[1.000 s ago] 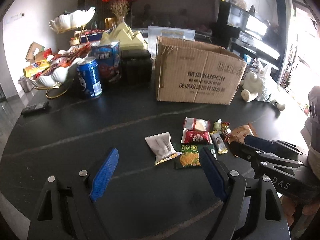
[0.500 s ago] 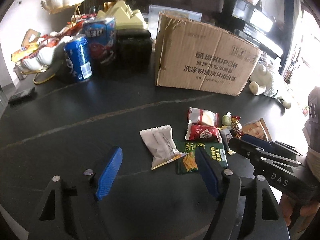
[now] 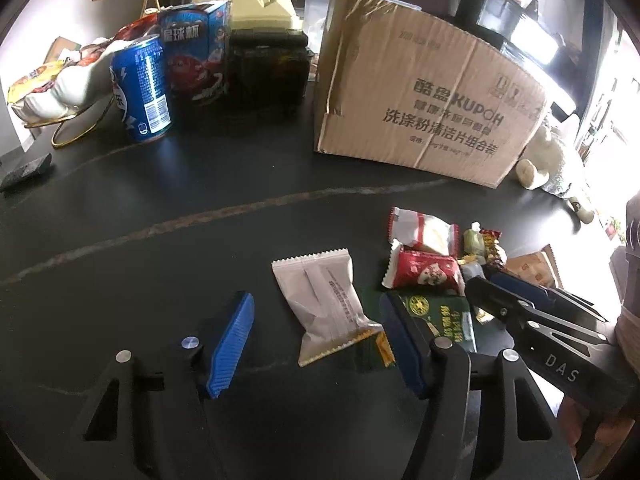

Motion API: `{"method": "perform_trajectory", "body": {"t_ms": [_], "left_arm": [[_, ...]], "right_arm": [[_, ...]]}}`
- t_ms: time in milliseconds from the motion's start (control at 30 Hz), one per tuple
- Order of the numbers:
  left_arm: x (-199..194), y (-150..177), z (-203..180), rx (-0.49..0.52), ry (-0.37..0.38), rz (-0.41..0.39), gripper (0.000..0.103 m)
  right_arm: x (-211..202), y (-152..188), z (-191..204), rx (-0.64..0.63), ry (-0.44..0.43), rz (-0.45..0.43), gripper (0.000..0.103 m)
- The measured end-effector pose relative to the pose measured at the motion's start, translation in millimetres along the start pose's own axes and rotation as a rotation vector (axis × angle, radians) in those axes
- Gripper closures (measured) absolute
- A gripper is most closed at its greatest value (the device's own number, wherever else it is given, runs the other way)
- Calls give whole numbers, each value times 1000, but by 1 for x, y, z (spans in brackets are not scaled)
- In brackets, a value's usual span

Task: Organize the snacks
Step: 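Grasp the white square packet with the left tool while the right tool grasps the wrapped bar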

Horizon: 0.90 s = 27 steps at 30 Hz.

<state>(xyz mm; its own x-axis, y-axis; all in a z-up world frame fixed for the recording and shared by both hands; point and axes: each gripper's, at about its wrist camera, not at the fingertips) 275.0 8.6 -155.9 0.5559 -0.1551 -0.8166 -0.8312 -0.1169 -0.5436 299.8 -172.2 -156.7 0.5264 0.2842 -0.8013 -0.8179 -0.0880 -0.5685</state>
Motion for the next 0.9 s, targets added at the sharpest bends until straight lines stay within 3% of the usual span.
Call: {"method": "perform_trajectory", "body": {"t_ms": [233, 433, 567, 900], "left_arm": [[11, -2, 1, -11, 10, 17, 45], [18, 0, 4, -18, 14, 38, 61], [18, 0, 3, -11, 15, 37, 67], [-13, 1, -10, 17, 37, 0, 68]], "right_arm": [[9, -1, -4, 11, 1, 12, 70], [10, 1, -3, -10, 38, 6, 82], [9, 1, -4, -3, 37, 2, 82], [-18, 2, 0, -2, 25, -43, 82]]}}
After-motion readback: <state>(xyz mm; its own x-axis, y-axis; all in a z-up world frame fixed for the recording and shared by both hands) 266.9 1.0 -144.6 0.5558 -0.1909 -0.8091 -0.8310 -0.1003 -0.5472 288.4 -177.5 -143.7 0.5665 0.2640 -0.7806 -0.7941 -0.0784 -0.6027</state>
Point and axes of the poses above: each gripper's, at about its wrist camera, not at the fingertips, and x roughly the way its jaws point, z to its left, y to its underside, and after that the axes turned 4 degrees about -x, right-handed
